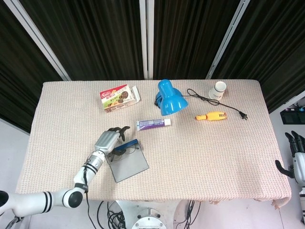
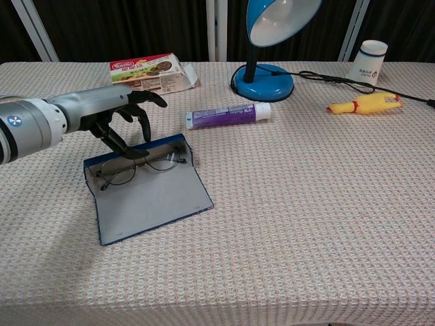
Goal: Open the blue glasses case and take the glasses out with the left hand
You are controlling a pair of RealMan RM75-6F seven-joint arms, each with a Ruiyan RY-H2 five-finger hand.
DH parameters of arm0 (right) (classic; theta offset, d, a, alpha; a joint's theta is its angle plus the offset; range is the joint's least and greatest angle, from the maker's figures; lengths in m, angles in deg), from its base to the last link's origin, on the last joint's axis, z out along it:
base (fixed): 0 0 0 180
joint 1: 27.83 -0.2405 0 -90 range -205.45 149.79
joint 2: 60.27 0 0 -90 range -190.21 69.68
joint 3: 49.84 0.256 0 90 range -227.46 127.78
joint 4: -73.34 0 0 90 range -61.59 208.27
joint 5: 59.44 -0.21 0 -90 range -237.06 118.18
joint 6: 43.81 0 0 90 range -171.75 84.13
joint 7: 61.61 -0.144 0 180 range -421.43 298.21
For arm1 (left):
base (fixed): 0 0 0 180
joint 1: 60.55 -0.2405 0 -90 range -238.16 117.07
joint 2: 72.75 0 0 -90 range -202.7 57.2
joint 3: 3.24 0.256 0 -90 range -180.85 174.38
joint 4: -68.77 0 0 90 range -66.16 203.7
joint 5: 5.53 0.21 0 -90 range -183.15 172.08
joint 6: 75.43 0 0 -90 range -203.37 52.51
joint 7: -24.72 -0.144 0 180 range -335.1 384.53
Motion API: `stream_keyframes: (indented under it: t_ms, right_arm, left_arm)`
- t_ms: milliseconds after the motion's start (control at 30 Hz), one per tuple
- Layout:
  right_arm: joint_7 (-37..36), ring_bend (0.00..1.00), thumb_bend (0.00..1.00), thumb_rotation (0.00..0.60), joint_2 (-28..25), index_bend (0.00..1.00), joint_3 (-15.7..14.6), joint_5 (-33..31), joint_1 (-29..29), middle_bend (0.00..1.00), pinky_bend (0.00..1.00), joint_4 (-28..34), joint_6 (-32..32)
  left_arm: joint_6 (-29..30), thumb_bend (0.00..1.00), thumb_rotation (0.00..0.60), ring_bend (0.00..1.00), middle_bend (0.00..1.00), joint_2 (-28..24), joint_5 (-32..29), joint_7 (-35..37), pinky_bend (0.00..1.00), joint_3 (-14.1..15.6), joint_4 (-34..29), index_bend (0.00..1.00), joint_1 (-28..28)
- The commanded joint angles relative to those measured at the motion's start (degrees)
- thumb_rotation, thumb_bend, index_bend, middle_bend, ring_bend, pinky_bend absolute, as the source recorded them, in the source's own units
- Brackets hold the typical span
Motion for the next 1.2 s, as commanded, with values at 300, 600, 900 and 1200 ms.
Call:
stream_keyframes:
  t_ms: [300,600,900,1200]
  right_arm:
    - [-0.2,0.0,0.25,0.6,0.2,0.0,-0.1,-0.1,-0.1,0.0,0.0,-0.4,0.4]
    - [-0.1,0.0,0.25,0.6,0.0,0.0,-0.1,-0.4,-0.1,0.0,0.0,-0.2,0.7]
    - [0.0,0.0,0.25,0.6,0.1,0.0,-0.1,-0.6,-0.1,0.0,0.0,-0.4,0.9]
    - [-0.1,0.0,0.25,0.6,0.2,0.0,-0.1,-0.7,-0.2,0.0,0.0,-0.5,1.0]
  left_arm:
    - [-0.5,0.32,0.6,0.15,0.44,0.0,-0.6,-0.5,0.2,0.3,0.4,0.13,0.4]
    - [-1.0,0.37,0.6,0.16,0.48,-0.3,-0.8,0.0,0.2,0.4,0.2,0.14,0.6]
    - [-0.8,0.38,0.6,0.2,0.56,-0.3,0.8,0.4,0.21,0.9,0.4,0.16,0.5]
    - [0.2,0.38,0.6,0.21,0.57,-0.2,3.2,1.3,0.21,1.0,0.8,0.17,0.2]
